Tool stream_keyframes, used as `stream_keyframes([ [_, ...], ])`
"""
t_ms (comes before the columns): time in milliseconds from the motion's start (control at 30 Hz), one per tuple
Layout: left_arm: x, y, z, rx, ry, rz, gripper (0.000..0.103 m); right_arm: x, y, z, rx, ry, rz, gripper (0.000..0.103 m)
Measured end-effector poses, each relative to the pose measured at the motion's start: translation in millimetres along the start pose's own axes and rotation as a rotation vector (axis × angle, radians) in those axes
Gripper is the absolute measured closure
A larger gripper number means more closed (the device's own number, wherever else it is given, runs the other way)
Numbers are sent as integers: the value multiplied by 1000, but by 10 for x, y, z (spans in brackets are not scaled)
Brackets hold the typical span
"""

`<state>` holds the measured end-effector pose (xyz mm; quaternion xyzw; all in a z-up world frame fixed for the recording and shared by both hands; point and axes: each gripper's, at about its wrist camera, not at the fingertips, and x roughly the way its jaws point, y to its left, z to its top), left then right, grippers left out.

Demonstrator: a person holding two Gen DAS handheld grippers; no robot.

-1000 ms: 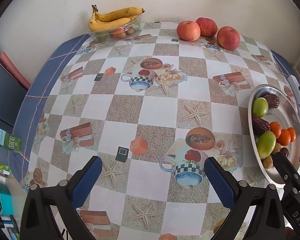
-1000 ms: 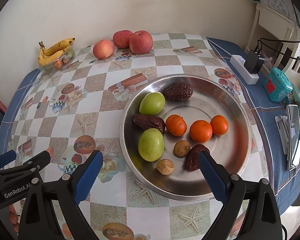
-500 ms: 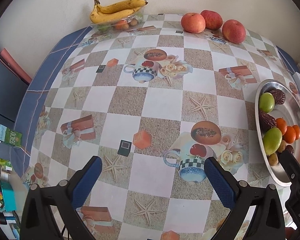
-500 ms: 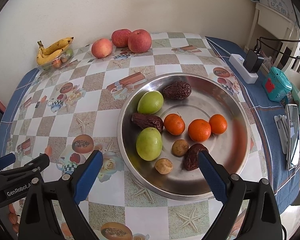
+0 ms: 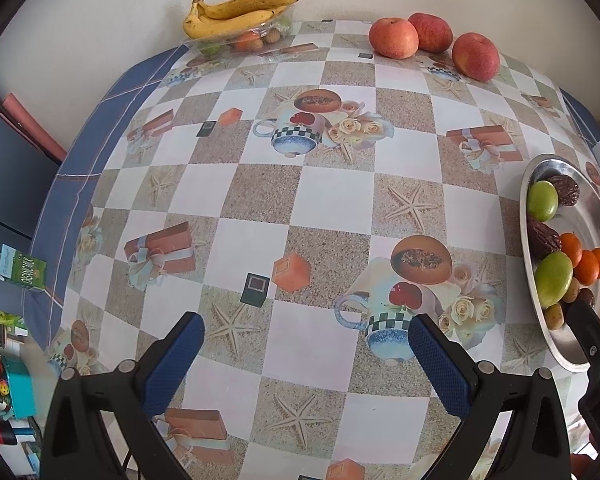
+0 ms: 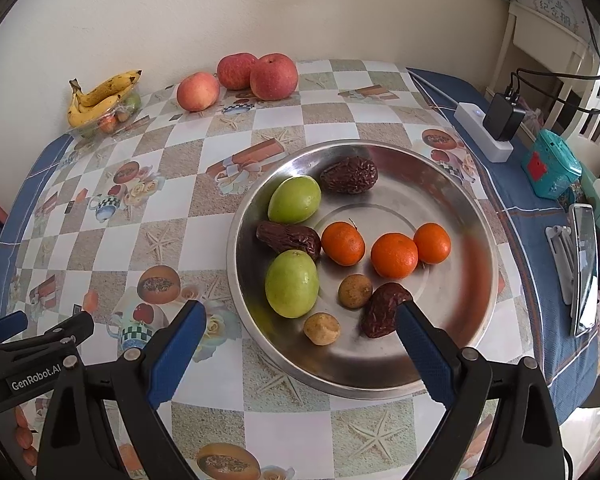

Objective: Organize fruits

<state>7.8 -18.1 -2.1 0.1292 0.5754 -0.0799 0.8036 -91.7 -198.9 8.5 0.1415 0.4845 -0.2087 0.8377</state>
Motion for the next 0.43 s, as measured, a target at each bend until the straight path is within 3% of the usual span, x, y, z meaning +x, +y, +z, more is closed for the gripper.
stream_keyframes([
  [433, -3, 30, 0, -7, -4, 8, 0, 18, -10, -8, 4, 8, -2, 7],
])
